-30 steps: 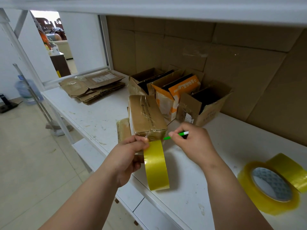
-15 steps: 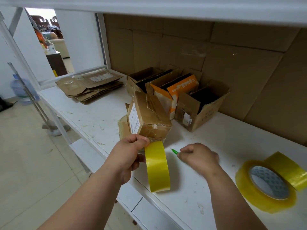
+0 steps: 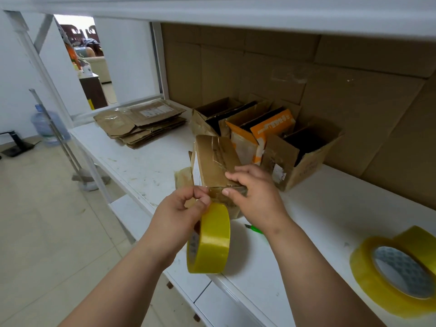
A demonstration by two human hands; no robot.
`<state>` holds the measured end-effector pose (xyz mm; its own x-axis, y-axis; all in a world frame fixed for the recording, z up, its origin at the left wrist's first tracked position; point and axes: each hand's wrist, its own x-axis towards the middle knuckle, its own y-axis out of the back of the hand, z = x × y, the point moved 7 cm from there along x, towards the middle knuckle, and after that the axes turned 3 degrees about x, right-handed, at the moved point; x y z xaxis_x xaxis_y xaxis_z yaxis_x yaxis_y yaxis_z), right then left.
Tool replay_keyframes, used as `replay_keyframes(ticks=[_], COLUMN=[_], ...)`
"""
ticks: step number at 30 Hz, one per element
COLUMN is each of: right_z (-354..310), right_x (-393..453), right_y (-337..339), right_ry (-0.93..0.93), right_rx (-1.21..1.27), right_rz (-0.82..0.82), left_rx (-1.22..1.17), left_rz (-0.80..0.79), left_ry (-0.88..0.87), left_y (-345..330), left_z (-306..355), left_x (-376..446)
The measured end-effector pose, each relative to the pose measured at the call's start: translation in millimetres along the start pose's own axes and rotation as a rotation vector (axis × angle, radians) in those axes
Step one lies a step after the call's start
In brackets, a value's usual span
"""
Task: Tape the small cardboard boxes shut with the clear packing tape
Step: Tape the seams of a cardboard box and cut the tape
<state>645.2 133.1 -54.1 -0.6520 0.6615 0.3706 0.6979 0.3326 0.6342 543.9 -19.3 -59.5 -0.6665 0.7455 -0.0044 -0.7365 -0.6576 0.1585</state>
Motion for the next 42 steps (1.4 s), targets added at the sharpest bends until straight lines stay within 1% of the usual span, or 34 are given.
replay_keyframes(ticks=[3,4,5,6,8,10,12,16,20,22,24,26,27,28,29,31,33,35,36,38,40,42], right_z=[-8,-9,-8,-6,-4,-4,-5,-4,0,0,4,5,5,4,3,-3,-10,-15,-16,-22,-27,-30], right_x=[3,4,5,6,6,7,8,5,-1,-5,-16,-33,-38,-43,-47,-52,-59,-68,-71,-74,-73,-70], right_y=[-8,-9,-9,-9,-11,-11,-11,-15,-11,-6,2,7,3,-1,-6,-16,-29,-38,-39,-34,-24,-12], right_ry=[0.012,0.011,-0.002,-0.020,-0.052,-0.036,-0.028,-0.033,-0.077,-0.092,-0.152,-0.229,-0.254,-0.260,-0.265,-0.276,-0.300,-0.342,-0.346,-0.324,-0.289,-0.255], right_rx=[0.018,0.041,0.074,0.112,0.187,0.189,0.183,0.217,0.331,0.349,0.341,0.424,0.484,0.524,0.554,0.636,0.738,0.810,0.847,0.865,0.863,0.866], right_rz=[-0.008,-0.009,-0.017,-0.044,-0.141,-0.163,-0.120,-0.104,-0.108,-0.026,0.163,0.320,0.312,0.258,0.164,-0.042,-0.290,-0.464,-0.505,-0.523,-0.499,-0.442], left_rx=[0.232,0.301,0.338,0.340,0.228,0.120,0.086,0.008,-0.039,-0.063,-0.066,-0.073,-0.088,-0.106,-0.120,-0.144,-0.181,-0.204,-0.210,-0.228,-0.265,-0.311], left_rz=[0.024,0.007,-0.015,-0.029,-0.026,-0.021,-0.031,-0.036,-0.036,-0.028,-0.024,-0.008,0.004,0.016,0.025,0.034,0.038,0.051,0.061,0.083,0.112,0.158], left_ry=[-0.244,-0.305,-0.320,-0.294,-0.162,-0.074,-0.055,-0.015,-0.003,0.007,0.013,0.008,0.005,0.005,0.007,0.024,0.049,0.065,0.068,0.073,0.073,0.066], left_y=[7,6,5,6,11,14,16,20,20,19,18,16,16,15,15,14,12,11,11,11,12,13], left_z=[17,22,22,21,11,1,-3,-3,-1,-3,-3,-2,-1,0,1,3,5,7,8,8,10,13], left_x=[-5,-6,-5,-2,6,12,14,12,11,12,11,9,9,9,9,9,9,8,8,6,4,0])
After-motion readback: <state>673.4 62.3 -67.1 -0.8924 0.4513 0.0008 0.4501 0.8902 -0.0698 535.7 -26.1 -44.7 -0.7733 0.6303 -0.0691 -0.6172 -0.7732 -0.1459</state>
